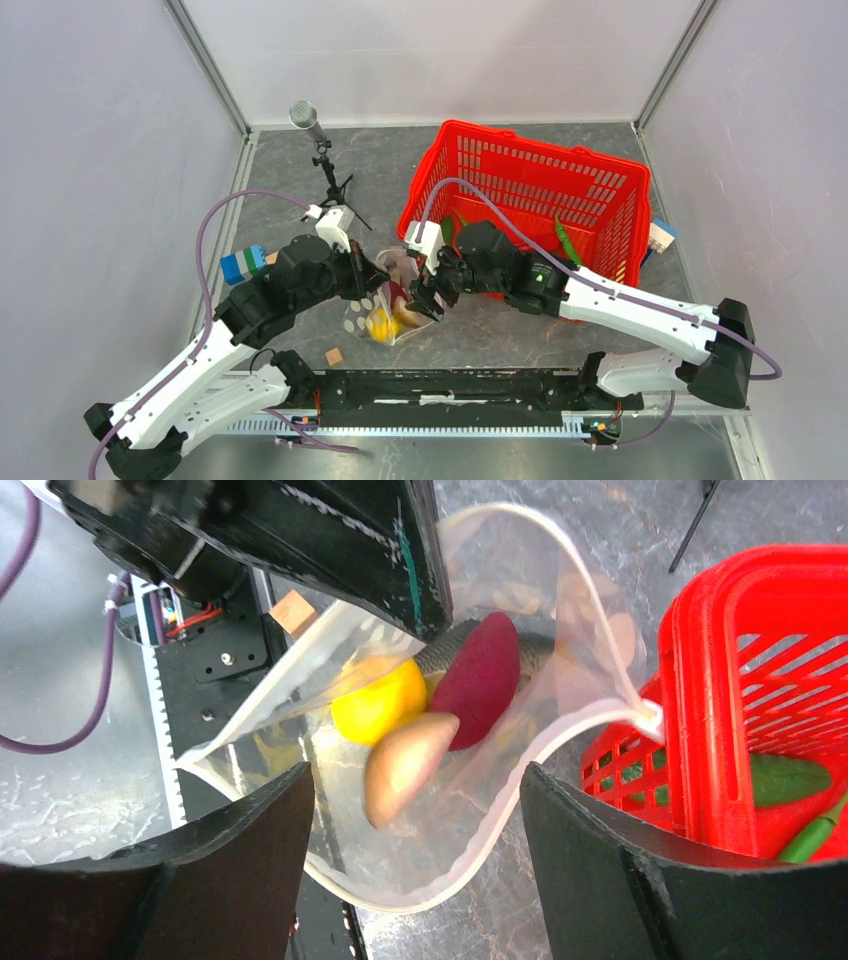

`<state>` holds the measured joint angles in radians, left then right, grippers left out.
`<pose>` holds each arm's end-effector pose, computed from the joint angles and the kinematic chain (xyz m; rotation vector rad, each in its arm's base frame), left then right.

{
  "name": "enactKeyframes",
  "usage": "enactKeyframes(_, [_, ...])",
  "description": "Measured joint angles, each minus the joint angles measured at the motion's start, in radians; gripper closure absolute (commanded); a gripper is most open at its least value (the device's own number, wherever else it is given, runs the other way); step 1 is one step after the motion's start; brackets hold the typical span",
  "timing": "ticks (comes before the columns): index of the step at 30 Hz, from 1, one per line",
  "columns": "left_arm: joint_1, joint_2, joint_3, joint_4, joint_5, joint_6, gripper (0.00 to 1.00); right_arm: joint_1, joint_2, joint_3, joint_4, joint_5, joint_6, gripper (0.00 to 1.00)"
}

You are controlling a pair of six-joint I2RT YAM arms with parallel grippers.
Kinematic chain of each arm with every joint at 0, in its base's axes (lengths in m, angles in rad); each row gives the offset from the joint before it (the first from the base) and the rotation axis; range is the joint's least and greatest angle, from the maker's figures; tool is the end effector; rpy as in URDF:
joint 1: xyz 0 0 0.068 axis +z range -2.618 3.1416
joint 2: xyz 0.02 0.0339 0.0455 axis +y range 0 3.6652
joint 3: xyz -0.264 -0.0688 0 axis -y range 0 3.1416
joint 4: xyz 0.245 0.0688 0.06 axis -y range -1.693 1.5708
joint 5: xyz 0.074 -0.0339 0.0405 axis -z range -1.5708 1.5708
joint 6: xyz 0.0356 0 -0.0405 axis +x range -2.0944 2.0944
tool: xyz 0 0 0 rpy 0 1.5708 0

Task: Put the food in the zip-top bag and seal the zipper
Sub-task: Place the fake fruit in the zipper food storage bag.

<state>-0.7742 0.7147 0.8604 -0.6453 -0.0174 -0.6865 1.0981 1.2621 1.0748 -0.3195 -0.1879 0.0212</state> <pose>0.1080 -0.1048 0.3290 0.0847 2.1889 -0.8531 0.1247 0.2585 0.3255 -1.2249 1.8143 0.8575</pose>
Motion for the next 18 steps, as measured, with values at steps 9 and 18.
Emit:
enactKeyframes(9, [0.0, 0.0, 0.0, -0.004, -0.001, 0.0, 0.92, 0.002, -0.05, 0.0, 0.019, 0.018, -0.001, 0.19])
enactKeyframes(18, [0.0, -0.012, 0.0, -0.012, -0.009, 0.0, 0.93, -0.02, -0.17, 0.138, -0.086, 0.52, -0.024, 0.23])
